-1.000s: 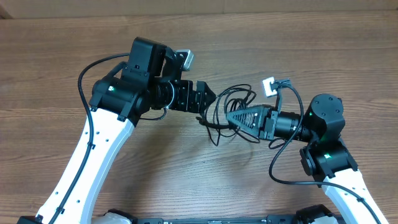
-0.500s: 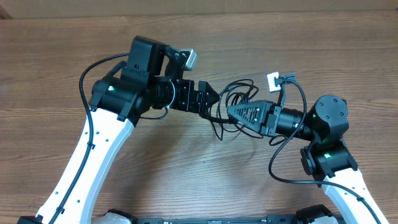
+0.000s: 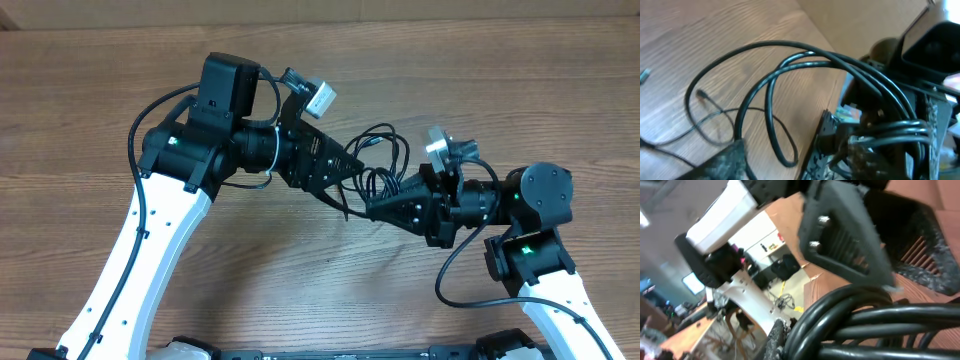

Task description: Untangle cables

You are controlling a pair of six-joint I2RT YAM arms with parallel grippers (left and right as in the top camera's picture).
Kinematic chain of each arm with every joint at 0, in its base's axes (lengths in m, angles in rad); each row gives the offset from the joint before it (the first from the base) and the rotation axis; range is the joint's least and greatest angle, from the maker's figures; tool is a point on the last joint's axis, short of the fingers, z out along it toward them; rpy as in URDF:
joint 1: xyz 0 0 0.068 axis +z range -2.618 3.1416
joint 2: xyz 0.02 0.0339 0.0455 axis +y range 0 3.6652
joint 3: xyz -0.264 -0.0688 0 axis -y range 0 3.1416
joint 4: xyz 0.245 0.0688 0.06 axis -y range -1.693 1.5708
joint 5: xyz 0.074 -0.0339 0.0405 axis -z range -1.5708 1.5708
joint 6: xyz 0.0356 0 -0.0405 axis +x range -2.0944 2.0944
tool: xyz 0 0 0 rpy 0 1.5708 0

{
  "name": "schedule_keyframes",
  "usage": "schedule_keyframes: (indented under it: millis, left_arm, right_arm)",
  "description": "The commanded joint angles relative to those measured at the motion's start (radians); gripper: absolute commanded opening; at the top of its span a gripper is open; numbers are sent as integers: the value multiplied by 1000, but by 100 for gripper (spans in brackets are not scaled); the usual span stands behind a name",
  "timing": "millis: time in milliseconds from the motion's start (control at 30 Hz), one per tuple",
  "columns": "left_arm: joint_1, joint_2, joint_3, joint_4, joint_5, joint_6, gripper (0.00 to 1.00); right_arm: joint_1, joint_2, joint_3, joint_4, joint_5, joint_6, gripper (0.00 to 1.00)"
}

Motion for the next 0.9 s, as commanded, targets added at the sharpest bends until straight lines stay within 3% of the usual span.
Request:
schedule_keyframes:
  millis: [0, 433, 467, 567, 633, 733, 867]
  left_arm:
    - [5, -6, 10, 1, 97, 92, 53]
    - [69, -6, 10, 0, 406, 412, 55]
    - [71, -6, 10, 0, 420, 437, 57]
    - [72, -5, 10, 0, 434, 478, 77]
    - [72, -6, 10, 0, 434, 494, 83]
    - [72, -5, 10, 0, 434, 517, 90]
    - [68, -5, 10, 1, 435, 557, 90]
  right_arm:
    - [-3, -5, 8, 18, -51, -24, 4]
    - [-3, -5, 8, 22, -47, 14, 4]
    - [-3, -5, 8, 24, -46, 24, 4]
    - [-3, -5, 8, 51, -38, 57, 7]
    - [-3, -5, 8, 78, -16, 100, 8]
    - [-3, -5, 8, 168, 12, 206, 8]
    - [-1, -5, 8, 306, 17, 332, 8]
